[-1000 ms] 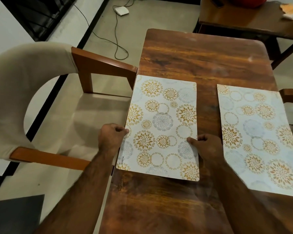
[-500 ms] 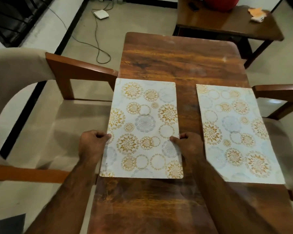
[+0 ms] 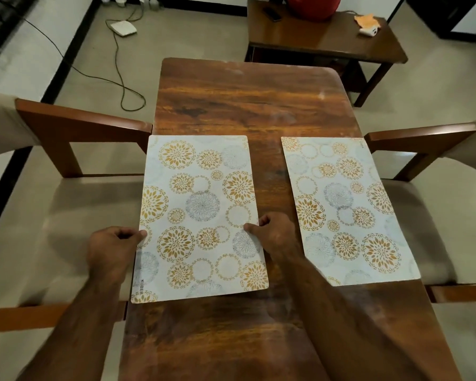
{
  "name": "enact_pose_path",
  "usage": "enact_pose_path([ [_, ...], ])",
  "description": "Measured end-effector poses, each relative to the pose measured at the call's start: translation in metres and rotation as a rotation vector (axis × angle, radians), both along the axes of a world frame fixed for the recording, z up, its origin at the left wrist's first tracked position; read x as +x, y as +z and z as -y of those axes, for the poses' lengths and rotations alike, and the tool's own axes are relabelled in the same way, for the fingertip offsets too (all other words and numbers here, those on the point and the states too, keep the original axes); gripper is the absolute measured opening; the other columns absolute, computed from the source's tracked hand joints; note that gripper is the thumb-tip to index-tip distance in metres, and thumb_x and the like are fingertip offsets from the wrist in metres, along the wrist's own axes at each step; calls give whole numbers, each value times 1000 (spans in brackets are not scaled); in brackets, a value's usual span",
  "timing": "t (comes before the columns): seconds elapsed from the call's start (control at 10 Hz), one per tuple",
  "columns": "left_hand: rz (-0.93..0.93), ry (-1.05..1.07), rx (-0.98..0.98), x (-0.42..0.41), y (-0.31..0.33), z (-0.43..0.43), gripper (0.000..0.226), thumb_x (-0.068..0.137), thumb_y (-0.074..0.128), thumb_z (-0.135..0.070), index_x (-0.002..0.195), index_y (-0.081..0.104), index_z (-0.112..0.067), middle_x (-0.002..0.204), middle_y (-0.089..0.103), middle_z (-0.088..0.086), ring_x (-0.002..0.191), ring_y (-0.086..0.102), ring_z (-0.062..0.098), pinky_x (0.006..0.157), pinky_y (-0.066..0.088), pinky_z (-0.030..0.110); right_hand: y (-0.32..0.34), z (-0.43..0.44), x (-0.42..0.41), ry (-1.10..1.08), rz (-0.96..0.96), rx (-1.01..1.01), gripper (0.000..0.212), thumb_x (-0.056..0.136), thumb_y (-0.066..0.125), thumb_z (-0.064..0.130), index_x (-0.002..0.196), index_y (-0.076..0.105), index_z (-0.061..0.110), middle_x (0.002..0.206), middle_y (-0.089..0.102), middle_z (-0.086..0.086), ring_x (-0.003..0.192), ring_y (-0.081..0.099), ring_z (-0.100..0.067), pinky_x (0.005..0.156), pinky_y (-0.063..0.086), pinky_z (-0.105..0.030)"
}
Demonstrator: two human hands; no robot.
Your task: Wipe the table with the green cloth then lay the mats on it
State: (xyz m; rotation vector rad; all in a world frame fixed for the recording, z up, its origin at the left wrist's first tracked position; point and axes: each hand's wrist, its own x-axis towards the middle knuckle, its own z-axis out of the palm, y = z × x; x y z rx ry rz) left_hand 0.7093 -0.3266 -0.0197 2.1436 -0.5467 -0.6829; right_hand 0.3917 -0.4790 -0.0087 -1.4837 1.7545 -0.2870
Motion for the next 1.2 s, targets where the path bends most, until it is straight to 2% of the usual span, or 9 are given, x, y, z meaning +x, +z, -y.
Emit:
enact_pose_path([
  [0.1, 3, -1, 4, 0, 1, 1, 13, 87, 94, -15, 88, 84, -7, 78, 77, 7, 65, 68, 25, 71, 54, 33, -2, 1, -1, -8, 15, 14, 44, 82, 98, 40, 84, 73, 5, 84, 78, -8, 74, 71, -22, 71, 61, -41],
  [0.3, -10, 28, 33, 0, 3, 2, 14, 86, 94, -17, 89, 84, -8, 82, 79, 8, 67, 70, 25, 76, 63, 43, -3, 1, -2, -17, 28, 3, 44, 81, 99, 41, 78, 70, 8, 83, 79, -9, 75, 73, -25, 77, 64, -47],
  [0.4, -14, 40, 41, 1, 1, 2, 14, 85, 95, -17, 83, 82, -15, 81, 79, 6, 67, 71, 26, 76, 64, 43, -3, 1, -2, -12, 21, -4, 43, 81, 99, 41, 73, 67, 13, 81, 78, -9, 67, 65, -18, 74, 63, -45],
  [0.6, -16, 52, 73, 0, 1, 3, 16, 86, 95, -18, 89, 83, -7, 80, 78, 8, 63, 67, 22, 70, 58, 38, -2, 3, -3, 59, -53, -19, 49, 84, 95, 49, 69, 61, 16, 72, 70, -2, 65, 62, -15, 63, 51, -32],
  [0.8, 91, 88, 184, 7, -4, 4, 51, 80, 100, -33, 78, 55, -8, 81, 64, 14, 71, 60, 33, 64, 51, 43, 20, -2, -8, 289, -379, -27, 64, 91, 68, 82, 87, 65, 18, 78, 65, 6, 71, 63, -13, 62, 48, -30],
  [0.9, 134, 52, 223, -9, 1, 3, 41, 94, 88, -34, 88, 59, -5, 92, 68, 17, 82, 63, 38, 70, 49, 43, 42, -19, -6, 399, -537, -79, 67, 100, 46, 85, 95, 67, 22, 78, 59, 9, 69, 58, -10, 67, 44, -31],
  [1.0, 208, 16, 161, -37, 25, -1, 32, 105, 73, -35, 95, 56, -10, 95, 67, 15, 85, 62, 38, 77, 52, 47, 62, -40, -13, 420, -500, -91, 69, 109, 29, 76, 119, 71, 22, 112, 76, -2, 104, 75, -26, 85, 56, -41],
  [1.1, 263, -90, 69, -76, 43, -30, 20, 113, 57, -27, 124, 68, -16, 112, 75, 13, 100, 68, 39, 87, 54, 46, 91, -78, -47, 446, -468, -93, 42, 115, 44, 46, 151, 48, 25, 137, 70, -3, 124, 71, -29, 103, 58, -47],
  [1.2, 343, -304, 102, -130, 71, -72, 23, 113, 55, -31, 114, 78, -30, 119, 82, 2, 107, 75, 29, 89, 56, 38, 125, -126, -92, 510, -524, -46, 46, 114, 44, 34, 160, 43, 28, 144, 66, -2, 132, 67, -27, 106, 54, -41],
])
